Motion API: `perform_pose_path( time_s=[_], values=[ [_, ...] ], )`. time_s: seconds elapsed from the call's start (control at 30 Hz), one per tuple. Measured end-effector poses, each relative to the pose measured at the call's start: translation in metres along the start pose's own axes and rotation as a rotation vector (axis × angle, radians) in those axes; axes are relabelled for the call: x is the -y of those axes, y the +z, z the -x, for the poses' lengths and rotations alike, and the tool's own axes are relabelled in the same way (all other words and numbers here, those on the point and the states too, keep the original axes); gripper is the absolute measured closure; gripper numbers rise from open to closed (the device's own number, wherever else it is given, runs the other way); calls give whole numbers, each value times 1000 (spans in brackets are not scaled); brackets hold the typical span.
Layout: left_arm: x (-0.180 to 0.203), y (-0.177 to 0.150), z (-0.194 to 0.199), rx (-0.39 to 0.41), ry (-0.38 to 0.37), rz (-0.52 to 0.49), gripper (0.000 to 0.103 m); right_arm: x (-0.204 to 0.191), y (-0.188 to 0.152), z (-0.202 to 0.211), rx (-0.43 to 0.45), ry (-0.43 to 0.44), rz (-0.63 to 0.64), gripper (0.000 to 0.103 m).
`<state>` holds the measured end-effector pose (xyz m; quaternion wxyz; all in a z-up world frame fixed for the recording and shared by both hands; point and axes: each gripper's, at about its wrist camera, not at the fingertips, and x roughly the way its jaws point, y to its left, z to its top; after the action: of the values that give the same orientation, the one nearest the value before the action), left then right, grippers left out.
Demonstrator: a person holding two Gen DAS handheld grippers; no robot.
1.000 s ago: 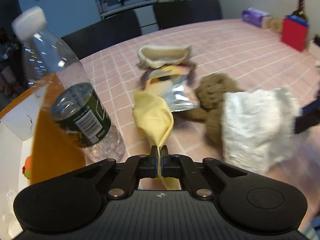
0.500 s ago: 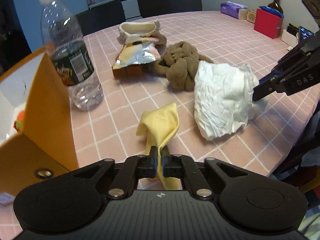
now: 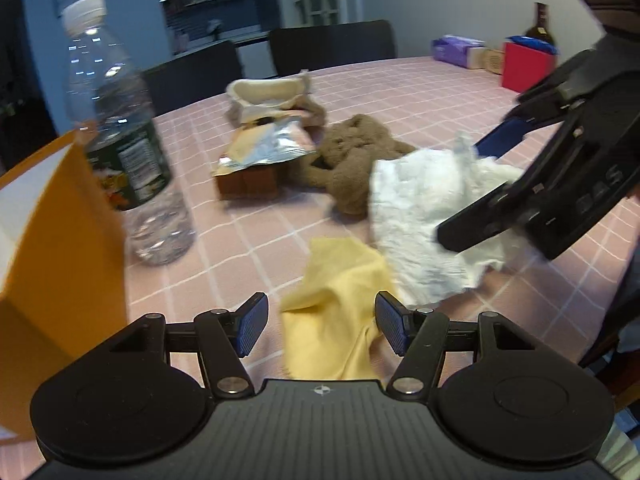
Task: Organize soft objects
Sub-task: 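Grasp the yellow cloth with left tool while right tool lifts the white tissue, then carry yellow cloth and white tissue over the orange box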
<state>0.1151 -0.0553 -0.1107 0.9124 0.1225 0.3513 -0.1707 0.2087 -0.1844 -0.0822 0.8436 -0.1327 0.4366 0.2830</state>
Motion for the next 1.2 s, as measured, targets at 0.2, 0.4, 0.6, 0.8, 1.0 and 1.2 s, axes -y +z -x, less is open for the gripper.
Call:
perform_pose_path(
  time_s=[0.2, 0.4, 0.6, 0.8, 1.0, 1.2],
  values=[
    [2, 6, -16, -9, -28, 5, 33, 5, -9, -19, -62, 4, -12, 54],
    [-1, 7, -23, -30, -87, 61, 57, 5, -15, -25, -84, 16, -24, 75],
    [-6, 6, -22, -42, -158, 136, 92, -4, -17, -24, -74, -7, 30, 82],
    [-10, 6, -3, 4, -100, 165, 100, -3, -16, -10, -43, -8, 18, 86],
    [-21, 11, 38, 78, -45, 177, 100, -12, -6, 20, 21, 2, 7, 86],
    [-35, 23, 87, 149, -8, 167, 100, -34, 17, 60, 91, 44, 30, 86]
  ],
)
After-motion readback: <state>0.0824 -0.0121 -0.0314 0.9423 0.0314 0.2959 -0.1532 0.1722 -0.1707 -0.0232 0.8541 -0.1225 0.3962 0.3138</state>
